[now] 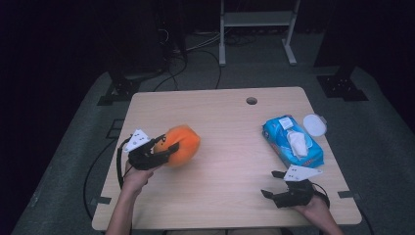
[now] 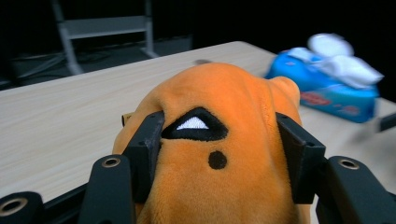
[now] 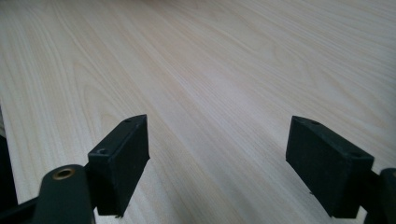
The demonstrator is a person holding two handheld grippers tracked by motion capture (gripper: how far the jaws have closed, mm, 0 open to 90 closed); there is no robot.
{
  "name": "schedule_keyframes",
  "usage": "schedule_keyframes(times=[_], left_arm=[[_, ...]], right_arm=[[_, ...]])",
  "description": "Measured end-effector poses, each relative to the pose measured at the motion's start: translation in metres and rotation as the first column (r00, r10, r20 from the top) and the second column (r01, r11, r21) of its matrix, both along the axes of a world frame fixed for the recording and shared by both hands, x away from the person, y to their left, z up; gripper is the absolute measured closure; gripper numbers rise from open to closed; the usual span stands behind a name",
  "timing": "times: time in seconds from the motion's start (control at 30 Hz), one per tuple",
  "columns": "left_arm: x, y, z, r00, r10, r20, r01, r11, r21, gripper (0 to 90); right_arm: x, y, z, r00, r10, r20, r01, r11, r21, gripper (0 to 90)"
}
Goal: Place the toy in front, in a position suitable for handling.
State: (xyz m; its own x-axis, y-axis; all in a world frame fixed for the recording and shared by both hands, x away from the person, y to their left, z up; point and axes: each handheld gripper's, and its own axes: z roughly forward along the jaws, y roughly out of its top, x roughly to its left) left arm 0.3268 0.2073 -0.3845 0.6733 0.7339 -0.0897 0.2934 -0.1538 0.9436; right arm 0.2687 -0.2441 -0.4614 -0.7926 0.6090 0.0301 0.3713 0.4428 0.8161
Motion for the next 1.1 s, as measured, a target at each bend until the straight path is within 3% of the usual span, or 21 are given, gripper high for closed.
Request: schedule_keyframes(times=[0.07, 0.27, 0.53, 0.8, 1.0, 1.1], left_arm=[[-0.002, -0.012, -0.001, 0.9991, -0.04, -0.012, 0.04, 0.9991, -0.016, 42.4], [-0.009, -0.054, -0.01, 0.9874, -0.155, -0.031, 0.156, 0.9877, 0.015, 42.4], [-0.019, -0.092, -0.021, 0.9694, -0.24, -0.049, 0.243, 0.9688, 0.05, 42.0], [-0.024, -0.112, -0.031, 0.9555, -0.288, -0.062, 0.292, 0.955, 0.054, 41.0], [-0.024, -0.124, -0.042, 0.9474, -0.317, -0.047, 0.32, 0.9432, 0.091, 39.3], [-0.022, -0.126, -0.05, 0.9409, -0.333, -0.063, 0.338, 0.9347, 0.11, 37.9]], right_arm=[[0.0, -0.001, 0.0, 1.0, -0.004, 0.003, 0.004, 1.0, 0.003, 20.2], [0.0, -0.007, 0.003, 0.9996, -0.028, 0.01, 0.028, 1.0, 0.009, 20.2], [-0.001, -0.015, 0.007, 0.9981, -0.057, 0.024, 0.056, 0.998, 0.032, 20.2], [0.001, -0.019, 0.008, 0.997, -0.072, 0.027, 0.071, 0.997, 0.035, 20.3], [0.0, -0.022, 0.008, 0.9956, -0.09, 0.026, 0.089, 0.995, 0.042, 21.0], [0.0, -0.021, 0.008, 0.9951, -0.095, 0.027, 0.094, 0.995, 0.04, 21.1]])
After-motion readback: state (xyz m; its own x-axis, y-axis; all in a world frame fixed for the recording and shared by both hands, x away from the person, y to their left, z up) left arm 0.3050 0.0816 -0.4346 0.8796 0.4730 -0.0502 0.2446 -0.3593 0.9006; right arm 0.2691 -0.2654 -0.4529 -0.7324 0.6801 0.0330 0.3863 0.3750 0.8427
